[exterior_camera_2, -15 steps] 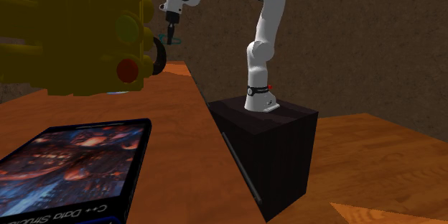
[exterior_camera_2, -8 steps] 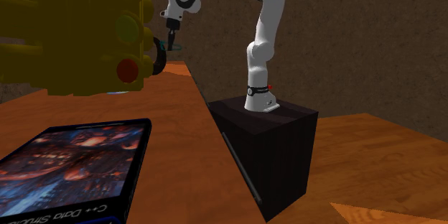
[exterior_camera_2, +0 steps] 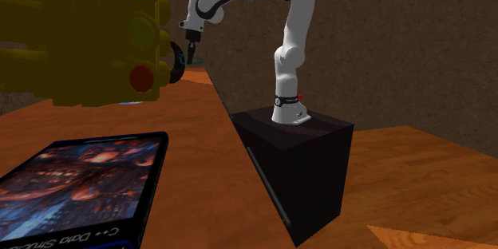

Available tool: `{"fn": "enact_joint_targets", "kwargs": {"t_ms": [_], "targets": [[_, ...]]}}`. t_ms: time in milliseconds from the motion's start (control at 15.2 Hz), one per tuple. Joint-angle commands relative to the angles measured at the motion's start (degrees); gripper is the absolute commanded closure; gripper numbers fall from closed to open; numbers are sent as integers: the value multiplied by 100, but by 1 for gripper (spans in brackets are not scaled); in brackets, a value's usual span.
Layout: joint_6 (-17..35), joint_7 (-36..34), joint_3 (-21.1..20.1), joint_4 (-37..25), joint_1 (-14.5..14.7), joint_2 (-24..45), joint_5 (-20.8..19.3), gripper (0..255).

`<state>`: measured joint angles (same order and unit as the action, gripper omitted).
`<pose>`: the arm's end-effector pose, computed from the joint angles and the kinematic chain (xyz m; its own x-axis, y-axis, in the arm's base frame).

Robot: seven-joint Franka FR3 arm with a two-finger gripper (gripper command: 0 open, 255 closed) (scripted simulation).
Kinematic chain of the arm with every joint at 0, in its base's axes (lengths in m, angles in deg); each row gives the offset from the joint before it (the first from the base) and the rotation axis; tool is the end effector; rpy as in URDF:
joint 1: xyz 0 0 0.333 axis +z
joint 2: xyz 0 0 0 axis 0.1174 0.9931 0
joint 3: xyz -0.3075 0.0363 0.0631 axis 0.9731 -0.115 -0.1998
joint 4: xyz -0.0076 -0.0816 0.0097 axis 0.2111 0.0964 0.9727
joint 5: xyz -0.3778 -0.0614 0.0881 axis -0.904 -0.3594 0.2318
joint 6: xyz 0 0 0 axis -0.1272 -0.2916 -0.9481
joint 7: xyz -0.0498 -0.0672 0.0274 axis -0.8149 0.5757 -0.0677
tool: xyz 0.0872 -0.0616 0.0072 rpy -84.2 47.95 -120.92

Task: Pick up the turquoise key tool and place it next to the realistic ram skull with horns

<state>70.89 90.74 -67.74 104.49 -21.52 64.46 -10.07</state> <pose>0.3524 -0.3403 0.4591 0.9157 -0.3395 0.2151 -0.3457 -0.9383 -0.0093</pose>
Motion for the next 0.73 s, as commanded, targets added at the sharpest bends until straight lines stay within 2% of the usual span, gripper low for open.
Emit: {"fn": "enact_joint_targets", "kwargs": {"t_ms": [0,660], "targets": [[170,25,10,104,8,66,26,255],[973,214,76,541,52,451,213,255]]}}
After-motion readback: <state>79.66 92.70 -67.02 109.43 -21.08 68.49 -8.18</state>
